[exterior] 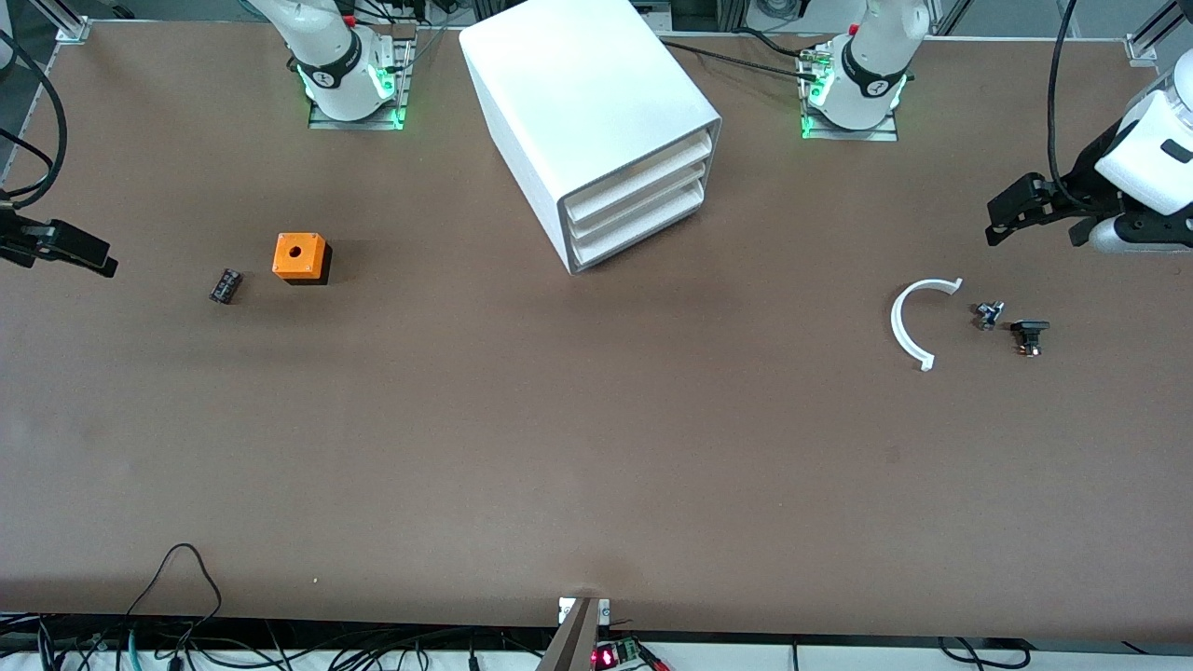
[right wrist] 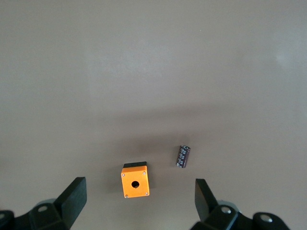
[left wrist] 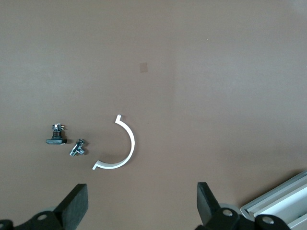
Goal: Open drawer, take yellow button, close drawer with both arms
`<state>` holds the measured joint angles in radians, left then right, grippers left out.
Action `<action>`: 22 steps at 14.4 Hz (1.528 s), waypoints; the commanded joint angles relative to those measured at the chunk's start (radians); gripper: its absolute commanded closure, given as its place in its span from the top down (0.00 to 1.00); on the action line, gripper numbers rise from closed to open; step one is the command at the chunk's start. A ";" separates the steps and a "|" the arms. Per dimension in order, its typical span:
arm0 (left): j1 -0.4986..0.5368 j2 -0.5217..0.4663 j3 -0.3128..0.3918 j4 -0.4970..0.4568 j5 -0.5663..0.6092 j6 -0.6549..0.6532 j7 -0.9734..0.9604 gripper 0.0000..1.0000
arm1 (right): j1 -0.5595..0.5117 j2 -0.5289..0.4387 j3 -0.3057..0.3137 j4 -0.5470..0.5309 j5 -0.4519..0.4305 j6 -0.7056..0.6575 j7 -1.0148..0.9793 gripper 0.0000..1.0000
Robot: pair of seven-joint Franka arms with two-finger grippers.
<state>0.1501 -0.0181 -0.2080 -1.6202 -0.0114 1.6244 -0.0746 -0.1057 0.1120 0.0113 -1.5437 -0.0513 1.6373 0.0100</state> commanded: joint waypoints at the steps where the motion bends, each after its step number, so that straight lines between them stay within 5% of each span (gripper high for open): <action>1: 0.002 0.001 -0.001 0.025 0.004 -0.026 0.019 1.00 | 0.014 -0.012 0.004 0.004 -0.002 -0.008 0.008 1.00; 17: 0.005 0.021 0.004 0.028 0.004 -0.023 0.022 1.00 | 0.014 -0.015 0.006 -0.006 0.005 -0.008 0.010 1.00; 22: -0.014 0.105 -0.004 0.048 -0.028 -0.014 0.027 1.00 | 0.014 -0.017 0.006 -0.004 0.004 -0.008 0.008 1.00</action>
<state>0.1433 0.0342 -0.2100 -1.6195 -0.0198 1.6242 -0.0709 -0.0925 0.1102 0.0134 -1.5433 -0.0518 1.6345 0.0100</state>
